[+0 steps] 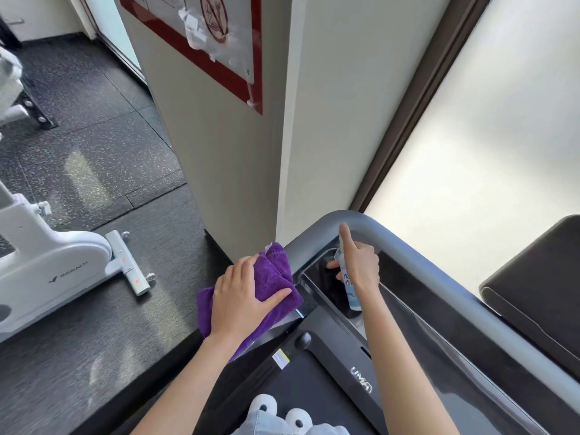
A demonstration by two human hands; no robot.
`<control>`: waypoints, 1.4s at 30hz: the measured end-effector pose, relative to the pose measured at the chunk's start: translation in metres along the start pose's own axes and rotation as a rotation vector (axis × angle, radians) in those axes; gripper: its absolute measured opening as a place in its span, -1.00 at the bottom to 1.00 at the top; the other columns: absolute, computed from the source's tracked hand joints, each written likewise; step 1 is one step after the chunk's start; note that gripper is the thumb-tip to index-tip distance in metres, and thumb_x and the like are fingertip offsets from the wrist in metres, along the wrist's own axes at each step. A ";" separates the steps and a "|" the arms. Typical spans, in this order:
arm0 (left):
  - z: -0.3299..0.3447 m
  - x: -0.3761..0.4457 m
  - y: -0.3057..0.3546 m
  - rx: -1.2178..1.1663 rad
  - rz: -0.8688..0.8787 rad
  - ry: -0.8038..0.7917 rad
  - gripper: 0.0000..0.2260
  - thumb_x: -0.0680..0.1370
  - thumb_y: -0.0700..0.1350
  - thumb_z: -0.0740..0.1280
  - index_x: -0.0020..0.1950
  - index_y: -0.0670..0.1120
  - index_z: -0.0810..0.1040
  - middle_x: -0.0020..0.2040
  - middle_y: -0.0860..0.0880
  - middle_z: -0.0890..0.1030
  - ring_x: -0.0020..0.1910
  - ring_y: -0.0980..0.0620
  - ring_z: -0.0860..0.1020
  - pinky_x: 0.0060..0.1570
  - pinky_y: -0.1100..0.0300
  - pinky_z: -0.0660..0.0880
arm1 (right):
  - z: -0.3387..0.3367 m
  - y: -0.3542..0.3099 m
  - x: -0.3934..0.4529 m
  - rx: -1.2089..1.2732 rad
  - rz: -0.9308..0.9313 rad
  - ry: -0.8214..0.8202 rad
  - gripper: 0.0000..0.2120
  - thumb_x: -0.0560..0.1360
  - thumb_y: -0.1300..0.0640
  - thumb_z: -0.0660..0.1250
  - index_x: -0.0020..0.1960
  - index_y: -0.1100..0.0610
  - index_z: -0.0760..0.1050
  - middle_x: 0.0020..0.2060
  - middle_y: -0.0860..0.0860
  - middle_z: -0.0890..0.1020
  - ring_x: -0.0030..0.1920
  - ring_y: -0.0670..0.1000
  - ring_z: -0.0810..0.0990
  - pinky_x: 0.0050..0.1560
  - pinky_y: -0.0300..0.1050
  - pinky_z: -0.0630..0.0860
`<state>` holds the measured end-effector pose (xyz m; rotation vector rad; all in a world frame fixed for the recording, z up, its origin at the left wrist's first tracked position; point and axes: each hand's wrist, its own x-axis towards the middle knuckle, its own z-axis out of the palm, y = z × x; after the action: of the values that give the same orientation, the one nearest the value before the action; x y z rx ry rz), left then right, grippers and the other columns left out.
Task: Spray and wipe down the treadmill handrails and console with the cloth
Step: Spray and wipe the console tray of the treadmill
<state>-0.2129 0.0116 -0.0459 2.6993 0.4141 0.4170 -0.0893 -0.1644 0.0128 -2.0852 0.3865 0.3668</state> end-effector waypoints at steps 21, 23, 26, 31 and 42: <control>0.018 0.046 0.042 0.217 0.115 -0.180 -0.12 0.39 0.50 0.16 0.45 -0.14 0.31 0.27 -0.12 0.51 0.09 -0.17 0.55 0.00 -0.04 0.49 | -0.049 0.031 -0.038 -0.006 -0.056 0.111 -0.40 0.60 -0.40 0.12 -0.22 0.01 0.67 -0.46 0.00 0.68 -0.49 0.01 0.57 0.00 0.06 0.63; 0.010 0.019 0.016 0.250 0.140 -0.092 -0.12 0.38 0.50 0.16 0.40 -0.17 0.39 0.17 -0.13 0.56 -0.03 -0.18 0.59 -0.11 -0.04 0.53 | -0.050 0.033 -0.038 0.017 -0.056 0.110 -0.41 0.61 -0.39 0.13 -0.22 0.01 0.67 -0.44 0.00 0.68 -0.47 0.01 0.58 0.00 0.05 0.60; 0.018 0.014 0.015 0.333 0.129 -0.065 -0.16 0.39 0.47 0.22 0.32 -0.21 0.45 0.11 -0.17 0.58 -0.10 -0.19 0.59 -0.18 -0.05 0.53 | -0.049 0.033 -0.037 0.051 -0.041 0.109 -0.42 0.61 -0.37 0.14 -0.21 0.02 0.68 -0.44 0.00 0.68 -0.47 0.02 0.57 -0.03 0.02 0.57; 0.035 0.054 0.056 0.417 0.161 -0.135 -0.24 0.40 0.41 0.27 0.26 -0.22 0.48 0.05 -0.16 0.59 -0.19 -0.16 0.56 -0.25 0.03 0.45 | -0.050 0.031 -0.034 0.042 -0.027 0.115 -0.42 0.60 -0.37 0.14 -0.22 0.03 0.68 -0.45 -0.01 0.68 -0.51 0.00 0.55 -0.05 -0.01 0.56; 0.026 0.061 0.053 0.211 0.139 -0.205 -0.19 0.46 0.47 0.06 0.47 -0.12 0.30 0.25 -0.12 0.50 0.10 -0.15 0.52 0.07 -0.02 0.43 | -0.048 0.027 -0.041 0.003 -0.075 0.114 -0.40 0.60 -0.39 0.11 -0.21 0.03 0.67 -0.44 0.02 0.69 -0.50 0.00 0.57 -0.09 -0.05 0.52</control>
<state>-0.1367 -0.0233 -0.0337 2.9502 0.2244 0.1370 -0.1324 -0.2137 0.0329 -2.1175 0.3744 0.2028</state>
